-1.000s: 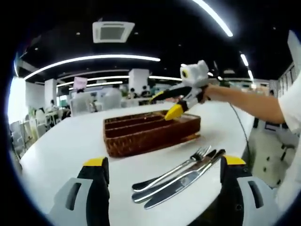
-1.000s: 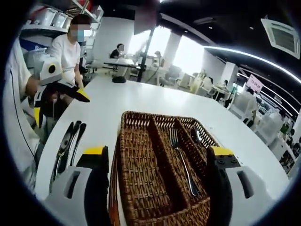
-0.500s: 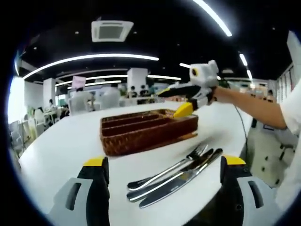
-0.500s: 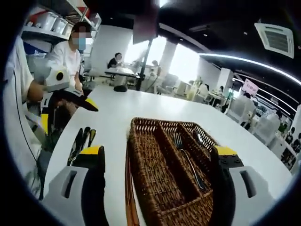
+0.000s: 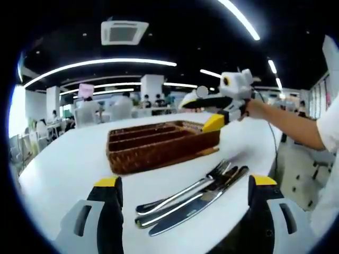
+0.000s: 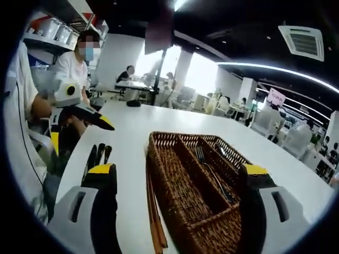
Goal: Arrange the knives, forks, and spoons in their matching storage slots by inserting each utensil handle-first until every utensil is classified and aligned in the correct compartment
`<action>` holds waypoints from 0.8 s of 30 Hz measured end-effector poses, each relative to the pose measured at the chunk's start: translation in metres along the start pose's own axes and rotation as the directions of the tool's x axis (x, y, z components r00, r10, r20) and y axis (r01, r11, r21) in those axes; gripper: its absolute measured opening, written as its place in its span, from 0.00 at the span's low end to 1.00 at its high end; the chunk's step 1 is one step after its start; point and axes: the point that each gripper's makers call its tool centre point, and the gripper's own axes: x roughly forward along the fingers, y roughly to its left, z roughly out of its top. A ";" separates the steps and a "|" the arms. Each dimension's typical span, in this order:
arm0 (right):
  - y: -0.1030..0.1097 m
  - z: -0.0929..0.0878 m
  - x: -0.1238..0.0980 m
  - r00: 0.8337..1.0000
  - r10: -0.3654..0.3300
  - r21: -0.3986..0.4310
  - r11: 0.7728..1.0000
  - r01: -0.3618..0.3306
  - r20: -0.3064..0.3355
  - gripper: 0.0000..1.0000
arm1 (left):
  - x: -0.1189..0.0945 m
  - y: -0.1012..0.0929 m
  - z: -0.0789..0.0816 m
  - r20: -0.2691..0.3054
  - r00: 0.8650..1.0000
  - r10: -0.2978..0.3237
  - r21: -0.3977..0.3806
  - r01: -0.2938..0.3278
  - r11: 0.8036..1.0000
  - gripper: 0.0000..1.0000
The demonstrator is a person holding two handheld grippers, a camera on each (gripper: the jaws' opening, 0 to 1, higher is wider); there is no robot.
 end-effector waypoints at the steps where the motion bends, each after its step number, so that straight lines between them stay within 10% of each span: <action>1: 0.001 0.000 -0.001 1.000 0.000 0.002 1.000 0.000 0.004 0.99 | 0.000 0.000 0.000 0.000 1.000 -0.001 0.000 0.001 1.000 0.99; 24: 0.015 0.008 -0.024 0.997 -0.039 0.042 0.998 0.036 0.066 0.99 | 0.006 -0.008 -0.003 -0.013 1.000 -0.022 0.002 0.022 1.000 0.99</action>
